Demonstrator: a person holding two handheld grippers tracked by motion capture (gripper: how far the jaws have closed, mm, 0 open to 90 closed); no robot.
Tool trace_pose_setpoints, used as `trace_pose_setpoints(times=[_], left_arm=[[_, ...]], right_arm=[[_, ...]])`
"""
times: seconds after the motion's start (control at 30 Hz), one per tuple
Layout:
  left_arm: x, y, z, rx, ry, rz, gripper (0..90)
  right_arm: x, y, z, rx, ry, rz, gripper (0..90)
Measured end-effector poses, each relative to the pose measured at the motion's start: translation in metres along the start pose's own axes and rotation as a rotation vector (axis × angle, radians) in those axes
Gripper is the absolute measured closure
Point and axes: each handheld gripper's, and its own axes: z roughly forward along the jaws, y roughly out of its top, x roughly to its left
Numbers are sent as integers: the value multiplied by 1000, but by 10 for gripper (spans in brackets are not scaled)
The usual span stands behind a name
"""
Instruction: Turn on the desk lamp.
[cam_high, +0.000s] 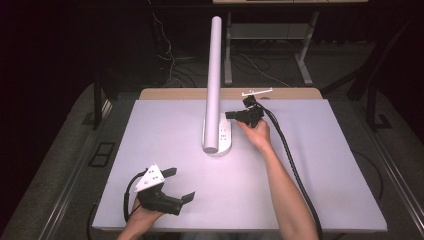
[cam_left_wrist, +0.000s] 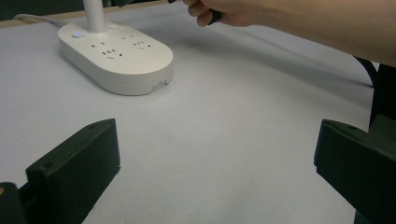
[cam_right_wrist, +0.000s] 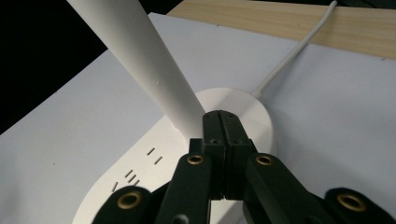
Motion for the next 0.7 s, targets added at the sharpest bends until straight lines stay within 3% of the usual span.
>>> trace_pose_setpoints(times=[0.27,0.7], left_arm=[[0,0,1,3,1,1,0],[-3,0,4,9,-1,6,0]], right_arm=[[0,6,-23,19,-6,-34,894],[12,5,-61,35,-24,-96,893]])
